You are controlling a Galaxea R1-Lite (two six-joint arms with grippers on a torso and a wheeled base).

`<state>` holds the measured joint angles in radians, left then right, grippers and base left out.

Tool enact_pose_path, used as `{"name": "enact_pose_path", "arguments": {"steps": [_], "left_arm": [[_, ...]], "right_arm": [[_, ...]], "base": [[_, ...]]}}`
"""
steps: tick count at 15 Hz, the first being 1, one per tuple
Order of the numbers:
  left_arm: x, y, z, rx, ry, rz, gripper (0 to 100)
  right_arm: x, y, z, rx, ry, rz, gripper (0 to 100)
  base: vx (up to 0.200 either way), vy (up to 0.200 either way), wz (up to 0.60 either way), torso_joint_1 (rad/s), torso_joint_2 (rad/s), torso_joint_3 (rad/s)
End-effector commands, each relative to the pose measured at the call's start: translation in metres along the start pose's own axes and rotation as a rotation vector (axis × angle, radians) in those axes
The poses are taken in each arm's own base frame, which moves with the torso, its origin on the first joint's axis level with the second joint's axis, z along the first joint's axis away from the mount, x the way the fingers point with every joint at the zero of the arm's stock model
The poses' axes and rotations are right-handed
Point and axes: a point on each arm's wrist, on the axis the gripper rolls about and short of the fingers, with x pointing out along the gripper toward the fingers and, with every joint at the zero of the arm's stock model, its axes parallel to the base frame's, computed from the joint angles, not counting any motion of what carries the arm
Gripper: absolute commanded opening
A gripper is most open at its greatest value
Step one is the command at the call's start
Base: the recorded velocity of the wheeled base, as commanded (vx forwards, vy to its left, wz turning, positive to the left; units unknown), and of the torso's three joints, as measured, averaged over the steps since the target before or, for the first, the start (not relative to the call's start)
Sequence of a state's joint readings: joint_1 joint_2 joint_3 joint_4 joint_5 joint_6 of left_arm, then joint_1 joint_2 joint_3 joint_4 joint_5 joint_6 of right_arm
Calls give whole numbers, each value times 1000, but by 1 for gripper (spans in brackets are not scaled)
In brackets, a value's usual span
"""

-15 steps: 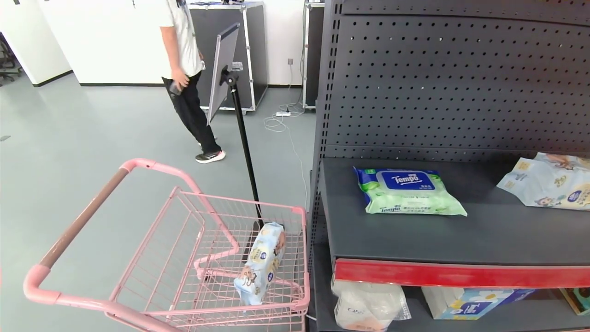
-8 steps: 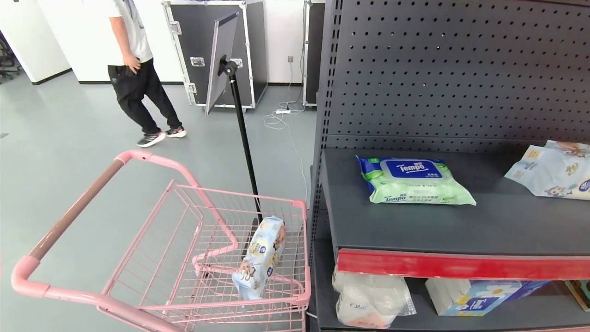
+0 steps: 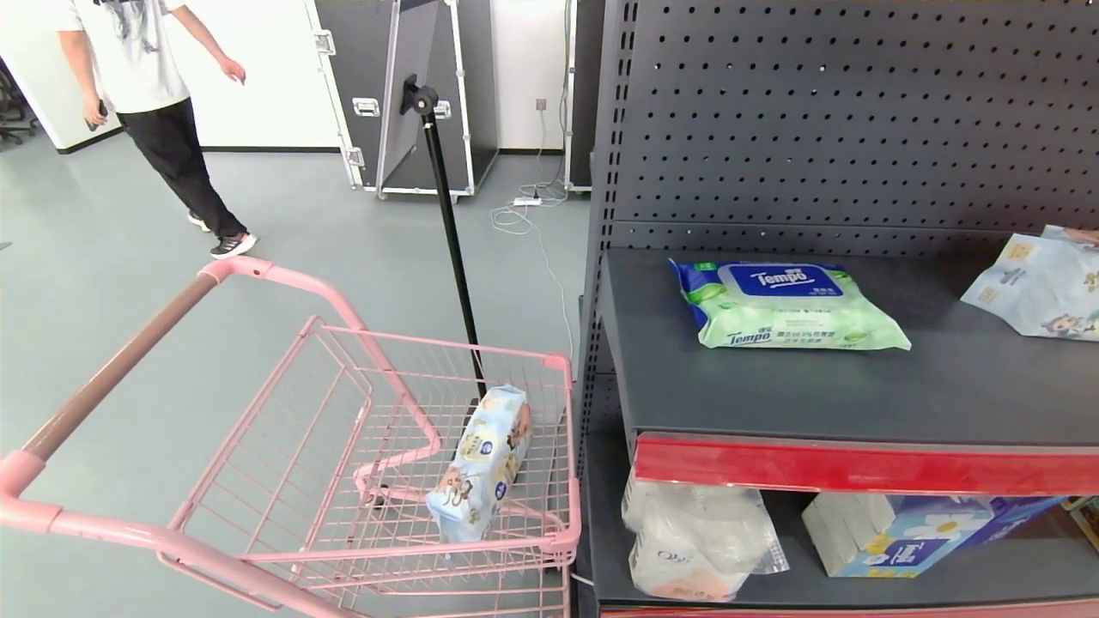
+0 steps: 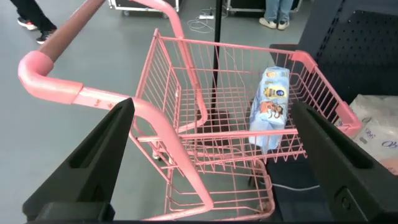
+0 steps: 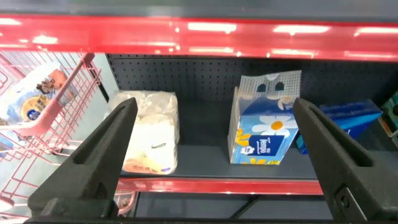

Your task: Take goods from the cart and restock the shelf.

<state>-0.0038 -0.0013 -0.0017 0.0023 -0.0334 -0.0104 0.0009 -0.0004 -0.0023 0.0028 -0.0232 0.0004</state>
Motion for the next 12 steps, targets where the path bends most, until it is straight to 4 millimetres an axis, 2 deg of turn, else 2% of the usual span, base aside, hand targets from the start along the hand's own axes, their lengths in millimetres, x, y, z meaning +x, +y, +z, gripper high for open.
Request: {"name": "enact_pose_path", "arguments": {"steps": [1,11,12], "left_arm": [[0,0,0,0,2,-1,100],[-1,-1,4,25,-16,-43,100],[0,-2,60,-10,-51,-131,100]], "right_arm": [[0,0,0,1,2,1,100],[0,0,0,1,2,-1,100],[0,0,0,1,2,-1,100]], "base": [[0,0,0,-149,408,246],[0,0,0,-168,524,357],[0,0,0,-76,300,227]]}}
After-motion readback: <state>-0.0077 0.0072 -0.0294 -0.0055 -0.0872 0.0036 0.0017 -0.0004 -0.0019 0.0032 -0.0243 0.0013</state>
